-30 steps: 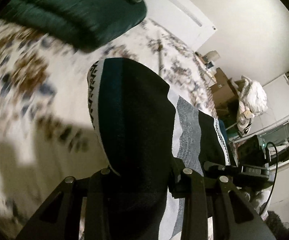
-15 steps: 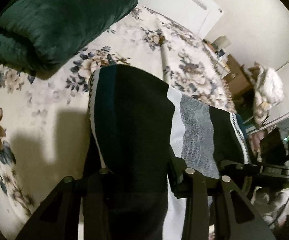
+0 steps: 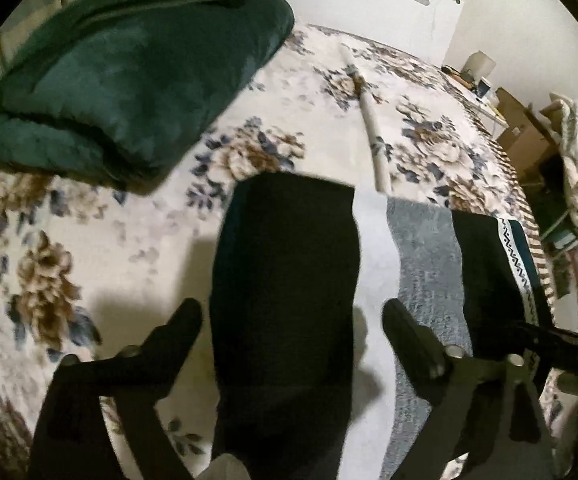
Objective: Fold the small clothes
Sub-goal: 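Lower the folded sweater onto the bed and open both tools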
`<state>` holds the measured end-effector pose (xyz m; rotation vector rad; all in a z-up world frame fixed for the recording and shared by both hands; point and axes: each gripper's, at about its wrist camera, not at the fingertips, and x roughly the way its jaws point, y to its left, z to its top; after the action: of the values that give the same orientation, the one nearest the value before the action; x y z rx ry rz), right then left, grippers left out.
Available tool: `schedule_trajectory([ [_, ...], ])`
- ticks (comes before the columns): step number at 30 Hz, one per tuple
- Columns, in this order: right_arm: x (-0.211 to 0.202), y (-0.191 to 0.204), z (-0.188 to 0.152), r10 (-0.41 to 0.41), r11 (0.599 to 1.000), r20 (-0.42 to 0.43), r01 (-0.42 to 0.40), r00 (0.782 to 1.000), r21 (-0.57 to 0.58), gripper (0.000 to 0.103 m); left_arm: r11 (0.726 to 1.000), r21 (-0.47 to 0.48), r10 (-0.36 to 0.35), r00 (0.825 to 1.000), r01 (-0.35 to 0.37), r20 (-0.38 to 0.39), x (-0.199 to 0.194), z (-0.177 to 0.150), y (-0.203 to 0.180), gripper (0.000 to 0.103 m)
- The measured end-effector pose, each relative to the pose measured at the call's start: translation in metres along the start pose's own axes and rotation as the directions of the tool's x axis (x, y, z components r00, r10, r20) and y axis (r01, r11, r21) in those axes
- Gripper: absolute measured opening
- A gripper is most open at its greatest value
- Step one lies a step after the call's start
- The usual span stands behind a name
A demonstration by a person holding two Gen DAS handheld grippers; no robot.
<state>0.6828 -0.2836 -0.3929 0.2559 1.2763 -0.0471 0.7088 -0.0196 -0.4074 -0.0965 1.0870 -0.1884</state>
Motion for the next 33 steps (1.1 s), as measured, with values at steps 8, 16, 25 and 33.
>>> schedule_trajectory([
  [8, -0.062, 0.026, -0.033, -0.302, 0.947, 0.198, 0.318, 0.933, -0.053, 0.103, 0.991, 0.043, 0.118, 0.986, -0.124, 0.118, -0.046, -0.007, -0.013, 0.103],
  [16, -0.137, 0.044, -0.083, -0.343, 0.928, 0.268, 0.369, 0.9, -0.052, 0.103, 0.991, 0.047, 0.118, 0.985, -0.125, 0.125, -0.114, -0.029, -0.028, 0.103],
  [25, -0.263, 0.059, -0.153, -0.356, 0.924, 0.361, 0.383, 0.862, -0.002, 0.103, 0.99, 0.08, 0.102, 0.983, -0.115, 0.154, -0.226, -0.067, -0.055, 0.103],
  [33, -0.396, 0.073, -0.224, -0.344, 0.927, 0.469, 0.374, 0.813, 0.031, 0.103, 0.992, 0.068, 0.088, 0.976, -0.104, 0.201, -0.334, -0.103, -0.071, 0.103],
])
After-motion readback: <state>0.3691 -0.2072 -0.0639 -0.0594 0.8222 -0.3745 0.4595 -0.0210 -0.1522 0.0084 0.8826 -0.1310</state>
